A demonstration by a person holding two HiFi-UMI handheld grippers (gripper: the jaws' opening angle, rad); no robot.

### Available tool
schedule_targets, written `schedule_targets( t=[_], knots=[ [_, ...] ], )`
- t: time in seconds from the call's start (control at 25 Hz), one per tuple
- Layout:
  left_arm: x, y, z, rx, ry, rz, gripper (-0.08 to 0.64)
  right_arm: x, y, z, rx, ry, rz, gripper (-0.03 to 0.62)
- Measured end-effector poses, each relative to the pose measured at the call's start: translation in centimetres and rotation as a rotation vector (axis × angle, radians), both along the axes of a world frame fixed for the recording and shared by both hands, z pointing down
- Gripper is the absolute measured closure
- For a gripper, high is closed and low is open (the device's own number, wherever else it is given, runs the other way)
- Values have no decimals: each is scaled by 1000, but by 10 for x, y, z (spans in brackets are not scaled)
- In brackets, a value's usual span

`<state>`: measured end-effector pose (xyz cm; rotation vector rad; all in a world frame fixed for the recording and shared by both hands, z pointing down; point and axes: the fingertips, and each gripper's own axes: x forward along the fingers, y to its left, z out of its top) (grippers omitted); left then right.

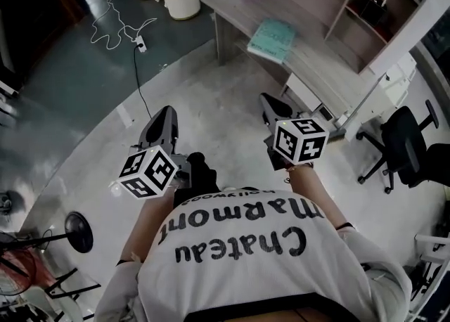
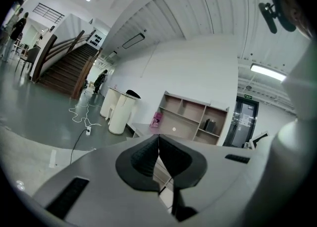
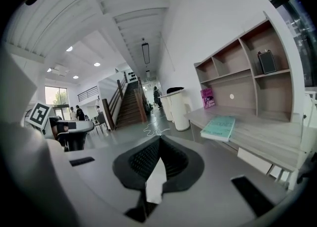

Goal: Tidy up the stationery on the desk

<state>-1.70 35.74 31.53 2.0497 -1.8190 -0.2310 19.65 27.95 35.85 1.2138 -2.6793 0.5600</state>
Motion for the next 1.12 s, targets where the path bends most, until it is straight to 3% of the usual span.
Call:
schedule_targets(
  t=[0.32,0.56,0.84,1.12],
  knots=[
    [32,-25,10,-22,27,99,545,22,2,24,-57,-40,62,578],
    [35,-44,13,-26,35,134,545,27,-6,23,-68,-62,94,578],
    [38,-74,35,-62,63,175,545,15,-29,35,-95,-33,103,578],
    [12,-119,49,-95,88,181,545,-15,-73,43,-111,-10,98,578]
  ],
)
